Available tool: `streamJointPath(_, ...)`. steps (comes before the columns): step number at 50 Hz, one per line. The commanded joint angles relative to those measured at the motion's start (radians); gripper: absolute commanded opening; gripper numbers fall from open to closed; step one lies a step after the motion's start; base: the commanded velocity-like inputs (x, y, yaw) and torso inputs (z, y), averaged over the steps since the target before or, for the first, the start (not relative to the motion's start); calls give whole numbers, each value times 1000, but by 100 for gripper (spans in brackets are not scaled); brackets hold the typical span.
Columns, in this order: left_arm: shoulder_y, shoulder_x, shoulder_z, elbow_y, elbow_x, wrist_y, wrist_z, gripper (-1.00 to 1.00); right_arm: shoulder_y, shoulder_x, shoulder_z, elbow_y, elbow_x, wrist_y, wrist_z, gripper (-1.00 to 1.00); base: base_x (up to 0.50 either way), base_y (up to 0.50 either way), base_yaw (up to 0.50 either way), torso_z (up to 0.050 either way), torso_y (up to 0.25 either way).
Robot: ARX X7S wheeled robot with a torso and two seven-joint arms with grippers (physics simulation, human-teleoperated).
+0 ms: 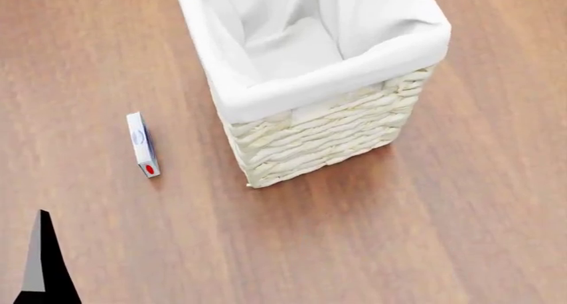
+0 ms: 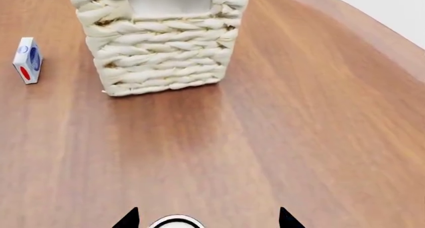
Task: Pick up the alphabet soup and the cream cheese box, and put them in the basket.
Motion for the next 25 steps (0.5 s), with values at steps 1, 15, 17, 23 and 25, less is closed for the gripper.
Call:
streamJointPath(1,1,-4,0,0,-6,3,-2,100,-14,-6,-2,28,24,-13,-1,100,0,0,0,0,0)
streamJointPath(15,4,-10,1,10,-9,3,-6,100,11,-15,-17,28,45,3,-22,100,0,0,0,0,0)
streamJointPath(17,5,-11,2,10,-9,5,-6,100,11,-16,-22,31,42,3,-26,100,0,0,0,0,0)
streamJointPath(23,3,-10,0,1,-8,9,-8,100,5,-21,-20,46,41,-17,-33,100,0,0,0,0,0)
streamJointPath(25,6,-11,1,-1,-5,11,-9,100,7,-23,-22,48,42,-18,-36,100,0,0,0,0,0)
